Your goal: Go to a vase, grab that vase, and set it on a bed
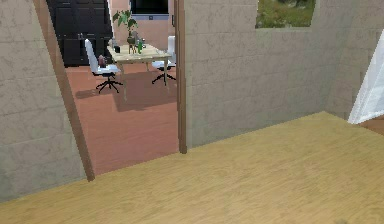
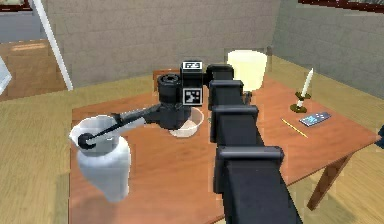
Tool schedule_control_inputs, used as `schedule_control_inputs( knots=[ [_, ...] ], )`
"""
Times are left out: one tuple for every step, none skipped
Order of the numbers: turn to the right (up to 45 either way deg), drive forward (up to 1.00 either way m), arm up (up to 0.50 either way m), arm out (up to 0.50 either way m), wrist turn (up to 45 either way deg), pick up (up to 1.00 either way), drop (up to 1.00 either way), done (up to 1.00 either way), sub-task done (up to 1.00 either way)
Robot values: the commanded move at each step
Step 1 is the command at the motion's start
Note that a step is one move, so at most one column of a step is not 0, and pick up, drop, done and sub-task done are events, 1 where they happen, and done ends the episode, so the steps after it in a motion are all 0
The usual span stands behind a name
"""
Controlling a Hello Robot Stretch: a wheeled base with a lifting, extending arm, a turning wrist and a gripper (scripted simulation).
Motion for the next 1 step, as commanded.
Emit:
schedule_control_inputs(
  knots=[
    [0.0, 0.0, 0.0, 0.0, -45.0, 0.0, 0.0, 0.0, 0.0]
  ],
)
